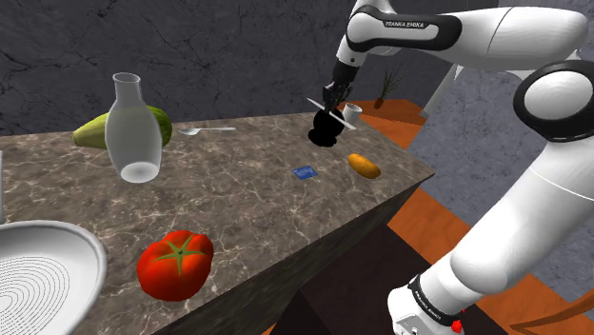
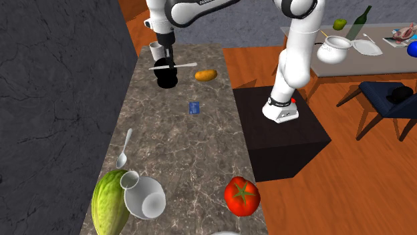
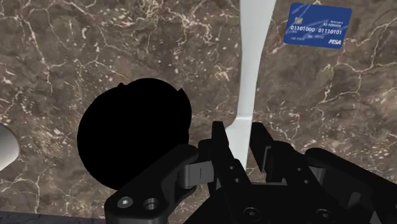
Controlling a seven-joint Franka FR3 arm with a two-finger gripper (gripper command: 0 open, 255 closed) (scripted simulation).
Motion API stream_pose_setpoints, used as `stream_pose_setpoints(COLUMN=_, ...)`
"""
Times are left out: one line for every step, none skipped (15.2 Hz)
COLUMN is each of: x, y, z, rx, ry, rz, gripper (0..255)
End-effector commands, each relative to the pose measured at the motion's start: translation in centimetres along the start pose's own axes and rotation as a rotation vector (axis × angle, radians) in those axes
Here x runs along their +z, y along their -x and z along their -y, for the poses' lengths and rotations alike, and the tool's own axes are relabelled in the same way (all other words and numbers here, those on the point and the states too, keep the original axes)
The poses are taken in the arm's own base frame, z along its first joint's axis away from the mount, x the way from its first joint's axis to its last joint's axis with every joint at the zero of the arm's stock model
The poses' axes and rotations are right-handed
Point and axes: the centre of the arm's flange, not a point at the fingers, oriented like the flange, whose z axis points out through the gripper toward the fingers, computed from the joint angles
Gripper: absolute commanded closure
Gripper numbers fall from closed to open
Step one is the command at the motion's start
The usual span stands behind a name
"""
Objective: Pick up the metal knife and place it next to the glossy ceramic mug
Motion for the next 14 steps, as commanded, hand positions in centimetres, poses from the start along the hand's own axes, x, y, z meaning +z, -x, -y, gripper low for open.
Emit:
stream_pose_setpoints(x=-0.1, y=0.0, z=-2.6, rx=-0.001, ry=0.000, rz=0.000, gripper=255)
stream_pose_setpoints(x=-0.1, y=0.1, z=-3.9, rx=-0.001, ry=0.000, rz=0.000, gripper=255)
stream_pose_setpoints(x=0.0, y=0.1, z=-5.2, rx=-0.001, ry=0.000, rz=0.000, gripper=255)
stream_pose_setpoints(x=0.0, y=0.1, z=-6.5, rx=-0.001, ry=0.000, rz=0.000, gripper=255)
stream_pose_setpoints(x=0.0, y=0.2, z=-7.9, rx=-0.001, ry=0.000, rz=0.000, gripper=255)
stream_pose_setpoints(x=0.0, y=0.2, z=-9.2, rx=-0.001, ry=0.000, rz=0.000, gripper=255)
stream_pose_setpoints(x=0.0, y=0.2, z=-10.5, rx=-0.001, ry=0.000, rz=0.000, gripper=255)
stream_pose_setpoints(x=0.0, y=0.2, z=-11.8, rx=-0.001, ry=0.000, rz=0.000, gripper=255)
stream_pose_setpoints(x=0.1, y=0.3, z=-13.1, rx=-0.001, ry=0.000, rz=0.000, gripper=255)
stream_pose_setpoints(x=0.1, y=0.3, z=-14.5, rx=-0.001, ry=0.000, rz=0.000, gripper=255)
stream_pose_setpoints(x=0.1, y=0.3, z=-15.8, rx=-0.001, ry=0.000, rz=0.000, gripper=255)
stream_pose_setpoints(x=0.1, y=0.3, z=-17.1, rx=-0.001, ry=0.000, rz=0.000, gripper=255)
stream_pose_setpoints(x=0.1, y=0.4, z=-18.4, rx=-0.001, ry=0.000, rz=0.000, gripper=255)
stream_pose_setpoints(x=0.1, y=0.4, z=-19.7, rx=-0.001, ry=0.000, rz=0.000, gripper=255)
